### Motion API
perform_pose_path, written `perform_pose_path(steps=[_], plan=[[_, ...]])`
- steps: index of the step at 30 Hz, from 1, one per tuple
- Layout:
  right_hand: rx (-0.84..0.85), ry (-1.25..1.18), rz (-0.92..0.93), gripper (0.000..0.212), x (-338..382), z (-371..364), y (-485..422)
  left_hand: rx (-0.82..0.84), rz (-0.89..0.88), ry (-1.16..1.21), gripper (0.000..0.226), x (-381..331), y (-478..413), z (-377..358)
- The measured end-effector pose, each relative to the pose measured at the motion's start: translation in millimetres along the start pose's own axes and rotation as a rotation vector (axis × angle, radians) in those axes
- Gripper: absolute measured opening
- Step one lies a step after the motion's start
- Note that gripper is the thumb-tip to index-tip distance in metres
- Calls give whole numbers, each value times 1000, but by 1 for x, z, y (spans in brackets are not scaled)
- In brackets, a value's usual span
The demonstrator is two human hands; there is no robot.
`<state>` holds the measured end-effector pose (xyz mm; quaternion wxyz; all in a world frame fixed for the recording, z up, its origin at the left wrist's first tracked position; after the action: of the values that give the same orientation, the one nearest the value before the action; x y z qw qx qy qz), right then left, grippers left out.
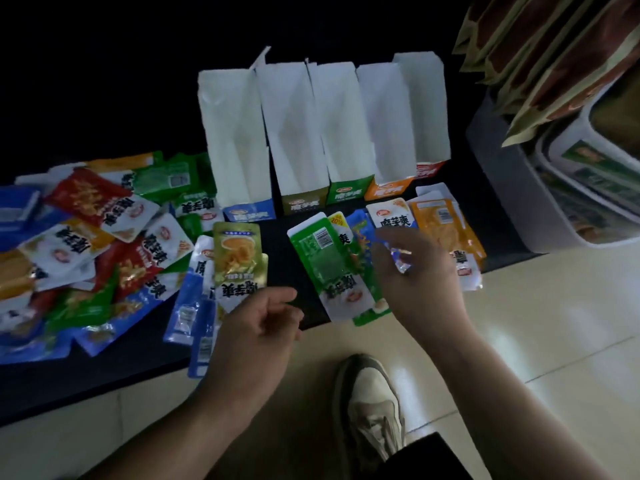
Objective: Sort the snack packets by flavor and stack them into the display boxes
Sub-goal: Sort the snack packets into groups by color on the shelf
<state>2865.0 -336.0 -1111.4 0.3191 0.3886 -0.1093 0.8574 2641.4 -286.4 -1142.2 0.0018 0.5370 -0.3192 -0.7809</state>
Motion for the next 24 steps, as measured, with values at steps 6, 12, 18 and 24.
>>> perform_pose_path(steps=[6,12,18,24], plan=[[503,-191,-15,29,53,-106,29,-303,-109,-203,19,29,-11,83],[457,23,-7,49,48,-143,45,-335,-108,-375,51,54,-11,111],[475,-121,-8,45,81,-163,76,-315,-185,-549,72,59,-18,107],[571,-297,-104,56,87,-185,83,-253,-84,-416,49,72,-32,119]])
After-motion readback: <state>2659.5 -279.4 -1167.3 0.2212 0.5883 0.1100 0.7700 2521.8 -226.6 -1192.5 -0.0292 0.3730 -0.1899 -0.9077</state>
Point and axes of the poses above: each hand's wrist, its own y-axis away from the middle knuckle, its own z-axis out of the back of the hand, x = y × z, the point moved 5 cm from there along -y, towards the middle knuckle, and after that the axes turned 1 degree about x, right-handed, at the moved point
